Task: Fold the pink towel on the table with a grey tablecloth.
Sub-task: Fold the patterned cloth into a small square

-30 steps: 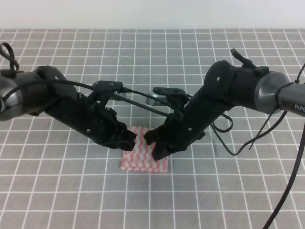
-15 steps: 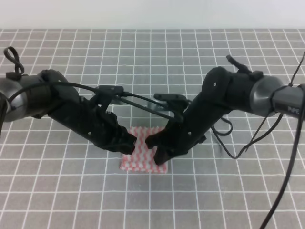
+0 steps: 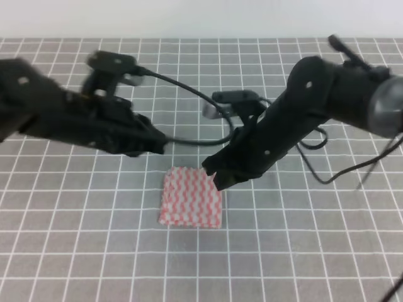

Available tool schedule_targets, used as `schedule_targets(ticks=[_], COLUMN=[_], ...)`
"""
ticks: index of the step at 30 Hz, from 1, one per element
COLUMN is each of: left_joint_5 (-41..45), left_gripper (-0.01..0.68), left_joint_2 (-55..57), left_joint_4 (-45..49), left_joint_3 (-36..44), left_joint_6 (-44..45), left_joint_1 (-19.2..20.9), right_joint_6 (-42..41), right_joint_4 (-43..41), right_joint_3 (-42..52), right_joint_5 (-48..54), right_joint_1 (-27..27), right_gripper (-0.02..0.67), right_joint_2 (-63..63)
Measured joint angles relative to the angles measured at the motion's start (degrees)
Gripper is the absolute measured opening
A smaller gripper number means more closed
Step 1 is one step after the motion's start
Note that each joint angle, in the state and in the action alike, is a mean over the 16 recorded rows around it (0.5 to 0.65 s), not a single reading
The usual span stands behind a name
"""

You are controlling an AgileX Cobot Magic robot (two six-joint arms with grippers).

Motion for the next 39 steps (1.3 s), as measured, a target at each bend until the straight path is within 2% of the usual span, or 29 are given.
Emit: schedule_targets(ticks=[9, 18, 25, 33, 39], left_joint_5=[-12.3, -20.0, -26.0, -30.6, -30.3], left_gripper=[-0.002, -0.002, -0.002, -0.002, -0.002], left_joint_2=[-21.0, -65.5, -91.0, -91.7, -91.7], left_joint_4=[-0.7, -1.3, -1.2, -1.6, -2.1], left_joint_3=[14.7, 39.7, 56.3, 61.8, 62.9], left_joint_6=[-0.2, -2.0, -3.2, -3.1, -3.1], left_joint_1=[0.0, 0.0, 0.0, 0.0, 0.0], right_joint_6=[1.1, 2.3, 1.4, -1.2, -2.5], right_joint_4=[-1.5, -4.1, -5.9, -5.7, -5.7], right_joint_3=[7.9, 34.9, 57.2, 66.9, 69.9], right_joint_5=[-5.2, -19.3, -36.9, -51.9, -55.2], right_joint_1=[0.0, 0.1, 0.1, 0.1, 0.1], right_gripper=[-0.015, -0.016, -0.016, -0.016, -0.016], right_joint_2=[-14.3, -51.7, -77.3, -82.1, -82.4])
